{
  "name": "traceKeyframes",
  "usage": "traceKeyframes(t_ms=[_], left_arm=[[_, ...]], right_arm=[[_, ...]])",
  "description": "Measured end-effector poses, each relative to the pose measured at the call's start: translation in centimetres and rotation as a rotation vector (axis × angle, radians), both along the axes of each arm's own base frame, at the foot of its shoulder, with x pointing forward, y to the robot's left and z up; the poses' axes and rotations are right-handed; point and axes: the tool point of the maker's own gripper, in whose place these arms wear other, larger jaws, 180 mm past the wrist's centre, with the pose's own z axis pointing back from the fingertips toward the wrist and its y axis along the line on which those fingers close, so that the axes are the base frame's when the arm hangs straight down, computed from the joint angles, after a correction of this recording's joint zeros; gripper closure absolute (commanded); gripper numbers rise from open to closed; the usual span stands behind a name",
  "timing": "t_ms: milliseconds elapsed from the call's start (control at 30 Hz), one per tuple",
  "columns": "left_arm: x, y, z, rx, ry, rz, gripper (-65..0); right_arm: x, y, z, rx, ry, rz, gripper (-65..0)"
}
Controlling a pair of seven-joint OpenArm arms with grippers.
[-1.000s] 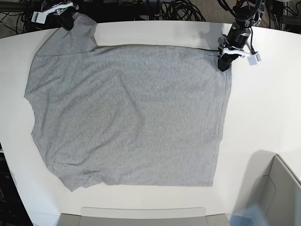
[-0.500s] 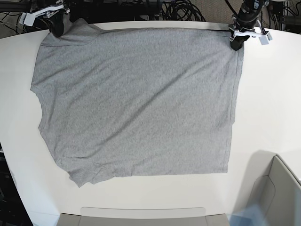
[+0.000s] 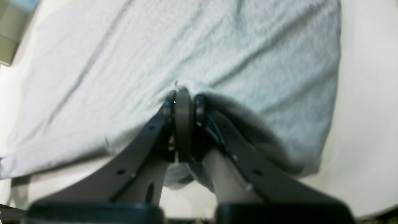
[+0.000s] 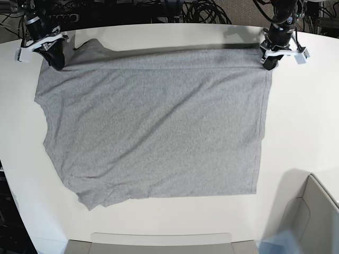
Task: Fold the T-shirt properly
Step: 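Lift the shoulder edge with both grippers and pull it toward the robot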
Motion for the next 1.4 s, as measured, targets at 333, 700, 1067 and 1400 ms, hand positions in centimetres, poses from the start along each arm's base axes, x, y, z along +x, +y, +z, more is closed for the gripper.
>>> traceKeyframes(t_ms=[333,700,1067,1400], left_arm=[[5.1,0.8,1.6,-0.033,-0.006,0.023,0.0],[9.4,1.5,2.9,0.016,-0.010,0.029,0.0],[10.9,3.5,0.6,0.003,0.036,0.094,0.0],[13.5,2.1,-0.3,-0.056,0.076,0.041,0.0]], right_arm=[[5.7,0.9,1.2,-0.015,-0.001,0.081,0.0],[11.8,3.2,2.0,-0.239,-0.035,0.207,0.0],[16.2,2.8,0.6,-0.383,-0.026,0.245,0.0],[19.0,0.8,0.0,-0.394,0.002,0.200,0.0]])
